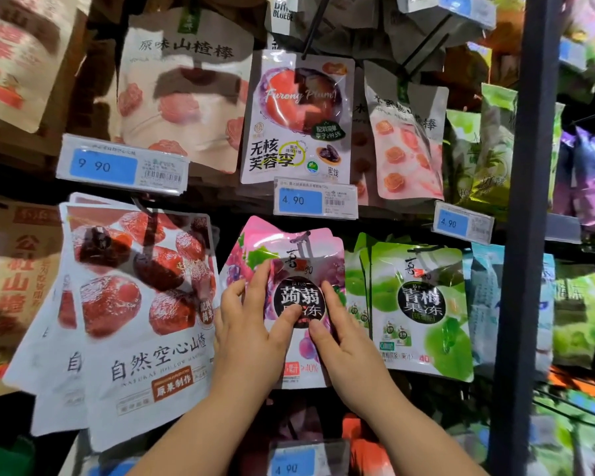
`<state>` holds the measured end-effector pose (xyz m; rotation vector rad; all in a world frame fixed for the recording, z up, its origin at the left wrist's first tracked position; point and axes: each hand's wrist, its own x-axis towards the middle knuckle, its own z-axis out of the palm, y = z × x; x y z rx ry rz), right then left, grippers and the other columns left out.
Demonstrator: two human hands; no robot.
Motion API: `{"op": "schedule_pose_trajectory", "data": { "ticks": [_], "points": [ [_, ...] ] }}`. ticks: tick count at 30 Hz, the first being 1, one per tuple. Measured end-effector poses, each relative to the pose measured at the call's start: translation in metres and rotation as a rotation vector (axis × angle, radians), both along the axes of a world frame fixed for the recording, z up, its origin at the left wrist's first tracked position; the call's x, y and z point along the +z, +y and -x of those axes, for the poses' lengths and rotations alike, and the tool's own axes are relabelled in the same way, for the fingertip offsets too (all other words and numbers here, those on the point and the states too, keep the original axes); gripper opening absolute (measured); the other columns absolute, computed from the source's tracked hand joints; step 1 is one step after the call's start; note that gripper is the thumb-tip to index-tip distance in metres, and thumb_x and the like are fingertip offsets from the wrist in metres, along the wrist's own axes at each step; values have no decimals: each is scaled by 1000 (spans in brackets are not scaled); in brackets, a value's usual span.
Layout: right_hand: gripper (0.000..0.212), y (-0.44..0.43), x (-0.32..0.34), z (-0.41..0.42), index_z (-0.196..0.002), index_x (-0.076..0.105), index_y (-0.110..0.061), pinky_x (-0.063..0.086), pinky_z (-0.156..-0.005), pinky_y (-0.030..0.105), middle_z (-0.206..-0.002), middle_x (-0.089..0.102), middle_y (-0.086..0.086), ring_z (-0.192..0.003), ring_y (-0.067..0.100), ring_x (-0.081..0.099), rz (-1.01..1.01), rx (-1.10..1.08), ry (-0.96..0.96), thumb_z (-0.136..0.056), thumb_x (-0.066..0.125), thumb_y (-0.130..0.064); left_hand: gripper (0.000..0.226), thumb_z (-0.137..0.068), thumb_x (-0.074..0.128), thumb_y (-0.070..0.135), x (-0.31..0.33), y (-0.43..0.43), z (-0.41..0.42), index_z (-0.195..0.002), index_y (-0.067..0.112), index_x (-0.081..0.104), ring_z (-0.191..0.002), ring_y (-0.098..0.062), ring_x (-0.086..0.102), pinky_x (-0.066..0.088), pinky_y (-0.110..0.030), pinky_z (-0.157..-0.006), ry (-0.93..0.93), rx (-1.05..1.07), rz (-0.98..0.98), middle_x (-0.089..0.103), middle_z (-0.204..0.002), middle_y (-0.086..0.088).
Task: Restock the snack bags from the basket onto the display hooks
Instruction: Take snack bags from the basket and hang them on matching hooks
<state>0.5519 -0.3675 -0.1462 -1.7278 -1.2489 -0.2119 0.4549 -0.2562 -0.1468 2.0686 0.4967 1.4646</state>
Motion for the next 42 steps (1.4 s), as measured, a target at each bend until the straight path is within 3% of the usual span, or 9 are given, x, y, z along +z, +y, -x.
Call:
{"op": "schedule_pose_trajectory", "data": {
  "ticks": [6, 11, 14, 17, 20, 23, 26, 33, 42],
  "points": [
    [65, -9, -9, 8, -136, 3, -70, 30, -86, 5, -126, 35, -30, -105, -25, 36, -43, -10, -18, -97, 50, -49, 75, -78, 36, 72, -21, -4, 6, -146, 58, 7, -141, -10, 18, 19, -39, -115, -34, -40, 38, 20, -153, 5],
    [69, -14, -13, 13, -140, 10, -65, 36, -94, 13, -123, 28, -15, -109, -6, 42, -73, -151, -156, -90, 57, -55, 91, -72, 16, 80, -38, 6, 18, -153, 38, 19, -146, -10, 12, 12, -42, -119, -87, 16, 145, 20, -158, 4],
    [59, -13, -14, 16, -144, 27, -58, 19, -117, 31, -149, 6, -26, -143, 3, 9, -103, -221, -283, -93, 54, -51, 102, -72, 17, 89, -41, 11, 32, -150, 26, 30, -142, -13, 22, 18, -43, -119, -157, 40, 174, 32, -152, 1],
    [53, -7, -15, 23, -145, 30, -56, -2, -117, 34, -156, -9, -30, -141, -9, -22, -42, -250, -410, -92, 36, -61, 118, -61, 15, 100, -43, 13, 48, -147, 21, 34, -135, -13, 29, 23, -39, -116, -188, 17, 205, 35, -143, 6],
    [64, 1, -18, 28, -145, 18, -61, -11, -116, 33, -150, -21, -35, -137, -10, -33, 32, -249, -425, -82, 15, -74, 96, -66, 21, 90, -41, 11, 60, -140, 30, 34, -123, -6, 32, 25, -29, -106, -218, -39, 244, 34, -130, 9],
    [61, 8, -22, 31, -142, 7, -64, -15, -116, 33, -150, -27, -33, -138, -6, -36, 62, -259, -439, -82, 12, -77, 76, -68, 28, 93, -42, 13, 65, -128, 46, 33, -124, -37, 44, 39, -55, -107, -231, -100, 309, 46, -132, -14],
    [63, 13, -25, 31, -142, 6, -62, -10, -119, 34, -152, -24, -32, -139, -7, -35, 42, -252, -427, -82, 13, -78, 73, -69, 30, 93, -42, 7, 68, -127, 49, 34, -128, -36, 45, 41, -61, -105, -222, -177, 324, 46, -136, -8],
    [65, 11, -33, 25, -150, 28, -47, -1, -117, 29, -161, 0, -24, -149, -1, -14, -101, -189, -459, -92, 19, -75, 51, -84, 31, 73, -43, -17, 60, -126, 43, 34, -118, 12, 41, 33, -15, -97, -184, -250, 254, 39, -138, 15],
    [67, -8, -41, 17, -152, 27, -45, 8, -120, 30, -161, 3, -25, -150, 1, -6, -68, -149, -437, -93, 12, -73, 63, -76, 27, 74, -55, -45, 46, -124, 36, 41, -121, 1, 28, 20, -20, -103, -137, -51, 39, 41, -132, 12]
  ]
}}
